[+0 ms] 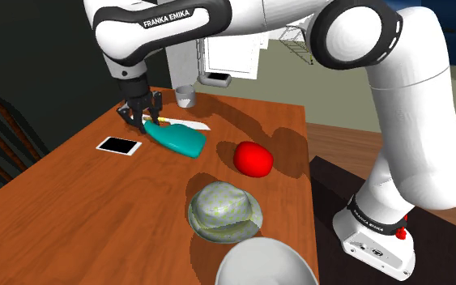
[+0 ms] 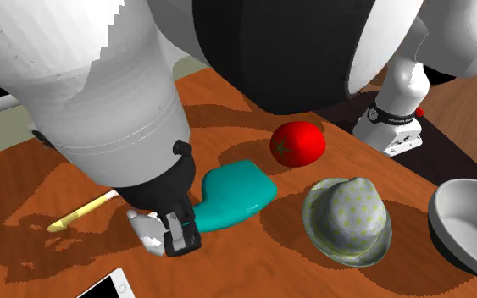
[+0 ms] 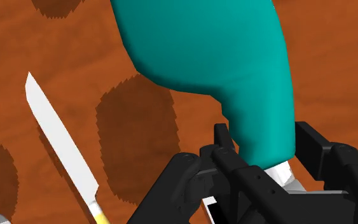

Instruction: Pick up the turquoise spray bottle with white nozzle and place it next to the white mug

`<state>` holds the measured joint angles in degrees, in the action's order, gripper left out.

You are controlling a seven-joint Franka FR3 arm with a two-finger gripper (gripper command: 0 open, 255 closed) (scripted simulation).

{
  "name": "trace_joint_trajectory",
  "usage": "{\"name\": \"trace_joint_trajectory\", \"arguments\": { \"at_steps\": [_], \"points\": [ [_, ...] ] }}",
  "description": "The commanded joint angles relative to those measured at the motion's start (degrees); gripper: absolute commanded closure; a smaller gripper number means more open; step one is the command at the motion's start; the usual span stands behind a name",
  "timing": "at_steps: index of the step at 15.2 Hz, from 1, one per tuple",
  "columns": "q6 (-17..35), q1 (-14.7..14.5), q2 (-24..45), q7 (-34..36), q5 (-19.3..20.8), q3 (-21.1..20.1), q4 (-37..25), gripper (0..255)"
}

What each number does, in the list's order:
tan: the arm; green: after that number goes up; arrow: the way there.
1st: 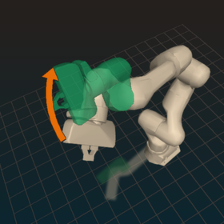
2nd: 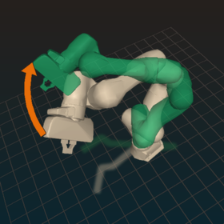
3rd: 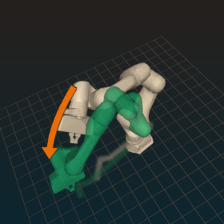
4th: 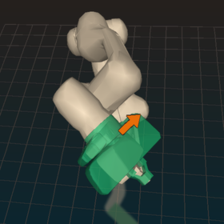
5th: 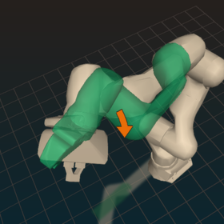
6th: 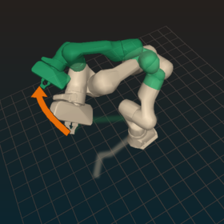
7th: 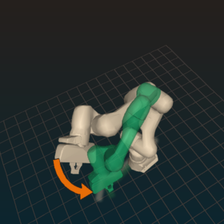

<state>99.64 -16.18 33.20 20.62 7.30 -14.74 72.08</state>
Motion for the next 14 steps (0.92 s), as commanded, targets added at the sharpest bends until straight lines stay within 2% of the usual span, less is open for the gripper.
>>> {"name": "trace_joint_trajectory", "arguments": {
  "at_steps": [1, 7, 14],
  "points": [
    [0.9, 2.0, -1.6, -2.1, -0.3, 0.3, 2.4, 255],
    [2.7, 7.7, -4.9, -8.9, -1.2, 1.9, 7.3, 255],
    [3.4, 13.8, -6.1, -16.9, -1.7, 4.0, 9.0, 255]
  ]
}}
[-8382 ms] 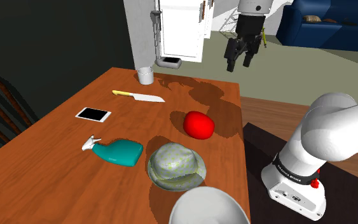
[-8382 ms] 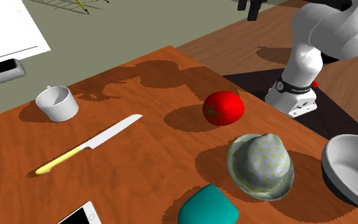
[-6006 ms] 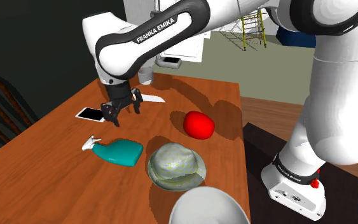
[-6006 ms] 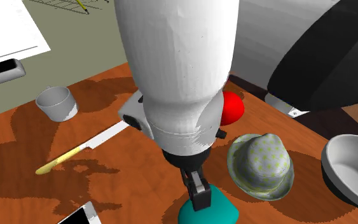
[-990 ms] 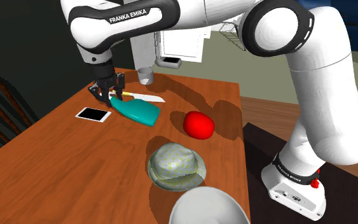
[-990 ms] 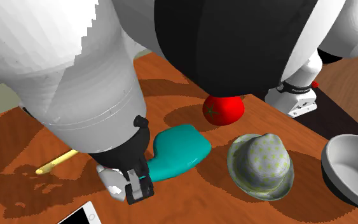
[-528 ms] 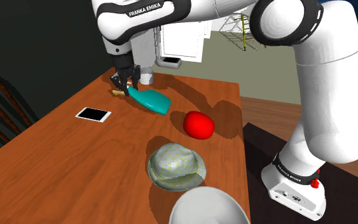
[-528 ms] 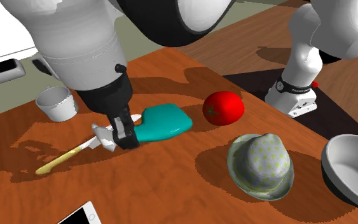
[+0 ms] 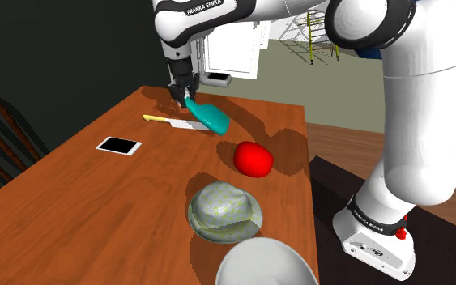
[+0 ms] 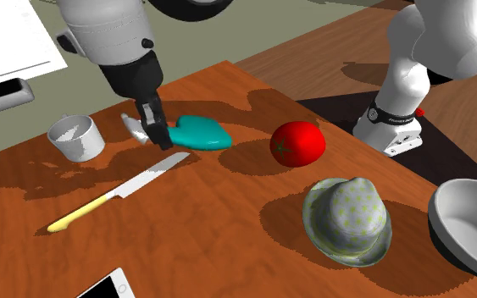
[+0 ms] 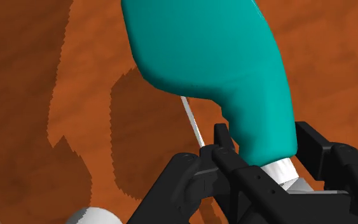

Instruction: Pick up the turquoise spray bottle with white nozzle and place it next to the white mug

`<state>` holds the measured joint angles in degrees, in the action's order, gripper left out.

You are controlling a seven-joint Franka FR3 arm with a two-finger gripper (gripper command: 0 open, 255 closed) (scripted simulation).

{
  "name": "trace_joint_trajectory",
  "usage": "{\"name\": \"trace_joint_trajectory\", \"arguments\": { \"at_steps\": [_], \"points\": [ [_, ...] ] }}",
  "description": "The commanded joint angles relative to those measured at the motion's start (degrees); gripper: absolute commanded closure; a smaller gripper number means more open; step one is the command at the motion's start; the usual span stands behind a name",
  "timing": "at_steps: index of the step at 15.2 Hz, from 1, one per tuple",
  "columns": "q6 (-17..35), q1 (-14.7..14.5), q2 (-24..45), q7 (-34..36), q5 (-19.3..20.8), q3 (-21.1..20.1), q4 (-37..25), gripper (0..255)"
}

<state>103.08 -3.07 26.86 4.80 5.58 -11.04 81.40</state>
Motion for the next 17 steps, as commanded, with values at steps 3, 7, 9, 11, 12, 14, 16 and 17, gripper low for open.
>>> {"name": "trace_joint_trajectory", "arguments": {
  "at_steps": [3, 7, 9, 11, 12, 14, 16, 17],
  "points": [
    [-0.2, 3.2, 0.6, -4.5, -0.1, 1.3, -0.9, 255],
    [-0.8, 6.4, 1.7, -9.1, -0.2, 2.6, -2.9, 255],
    [-1.3, 7.9, 2.7, -11.3, -0.3, 3.2, -4.4, 255],
    [-2.0, 9.5, 3.9, -13.5, -0.3, 3.8, -6.3, 255],
    [-2.3, 10.2, 4.6, -14.6, -0.3, 4.1, -7.4, 255],
    [-3.3, 11.7, 6.2, -16.8, -0.3, 4.7, -10.0, 255],
    [-4.4, 13.2, 8.1, -18.9, -0.3, 5.3, -13.2, 255],
    [-5.0, 13.9, 9.2, -20.0, -0.3, 5.5, -15.0, 255]
  ]
}}
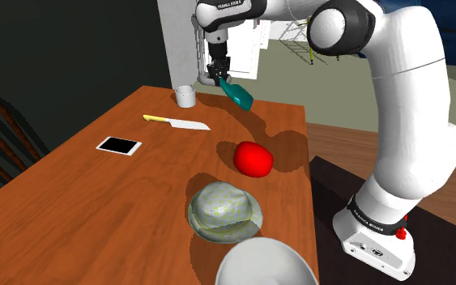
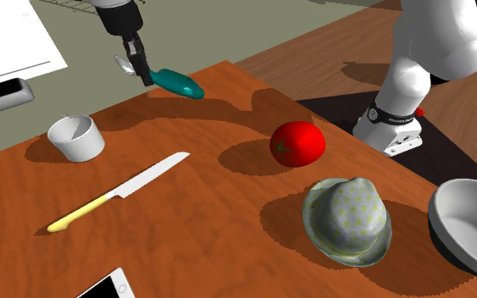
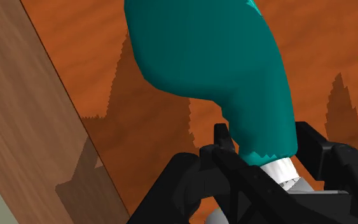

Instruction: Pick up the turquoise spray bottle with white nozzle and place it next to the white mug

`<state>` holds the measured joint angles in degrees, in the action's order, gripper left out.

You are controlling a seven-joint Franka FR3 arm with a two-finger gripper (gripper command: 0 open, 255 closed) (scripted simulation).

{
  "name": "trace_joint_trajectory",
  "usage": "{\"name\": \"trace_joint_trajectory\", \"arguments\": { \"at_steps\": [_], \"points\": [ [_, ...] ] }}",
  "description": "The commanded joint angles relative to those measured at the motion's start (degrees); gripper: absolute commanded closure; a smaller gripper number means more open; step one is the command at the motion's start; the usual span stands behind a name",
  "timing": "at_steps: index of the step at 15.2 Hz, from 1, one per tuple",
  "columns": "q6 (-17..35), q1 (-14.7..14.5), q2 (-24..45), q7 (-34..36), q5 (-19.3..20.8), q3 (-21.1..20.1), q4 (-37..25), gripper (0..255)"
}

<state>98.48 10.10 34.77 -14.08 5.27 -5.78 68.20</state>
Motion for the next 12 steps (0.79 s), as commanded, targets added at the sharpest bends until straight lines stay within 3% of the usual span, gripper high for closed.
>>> {"name": "trace_joint_trajectory", "arguments": {
  "at_steps": [1, 5, 8, 12],
  "points": [
    [-1.2, 1.4, 2.5, -2.2, 0.0, 0.5, -3.8, 255],
    [-5.3, 4.2, 8.8, -6.4, 0.0, 1.5, -14.4, 255],
    [-11.4, 5.9, 17.2, -9.6, 0.1, 2.2, -29.2, 255],
    [-6.8, 6.2, 15.2, -9.3, 0.1, 2.1, -22.4, 255]
  ]
}}
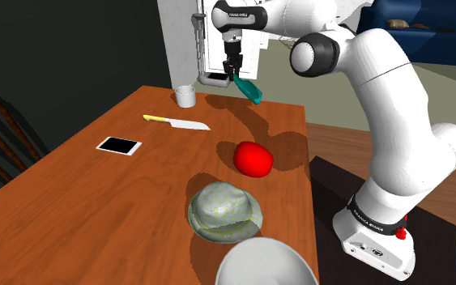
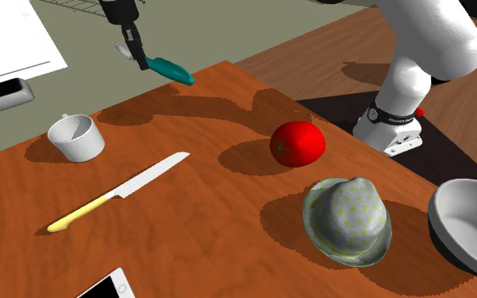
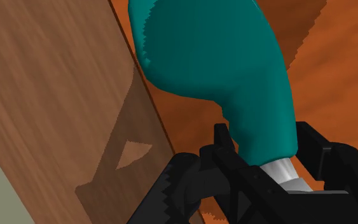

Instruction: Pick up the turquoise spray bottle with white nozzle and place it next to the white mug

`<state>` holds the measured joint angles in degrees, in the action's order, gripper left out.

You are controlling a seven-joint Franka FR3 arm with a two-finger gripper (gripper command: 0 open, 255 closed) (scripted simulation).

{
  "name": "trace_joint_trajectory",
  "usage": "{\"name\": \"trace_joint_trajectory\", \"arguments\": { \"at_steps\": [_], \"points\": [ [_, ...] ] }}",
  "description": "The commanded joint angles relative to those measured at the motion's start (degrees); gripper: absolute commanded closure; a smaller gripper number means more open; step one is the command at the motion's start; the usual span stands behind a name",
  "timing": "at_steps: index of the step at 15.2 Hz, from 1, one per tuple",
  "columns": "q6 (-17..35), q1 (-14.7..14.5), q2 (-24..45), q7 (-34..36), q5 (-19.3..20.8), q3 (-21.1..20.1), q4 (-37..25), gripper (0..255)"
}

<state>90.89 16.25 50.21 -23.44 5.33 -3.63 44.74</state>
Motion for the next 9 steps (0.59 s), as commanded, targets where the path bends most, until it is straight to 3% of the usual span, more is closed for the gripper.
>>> {"name": "trace_joint_trajectory", "arguments": {
  "at_steps": [1, 9],
  "points": [
    [1.8, 0.1, -0.6, 0.1, 0.0, 0.0, 2.4, 255],
    [8.5, 0.4, -1.2, 0.5, 0.1, -0.1, 9.7, 255]
  ]
}}
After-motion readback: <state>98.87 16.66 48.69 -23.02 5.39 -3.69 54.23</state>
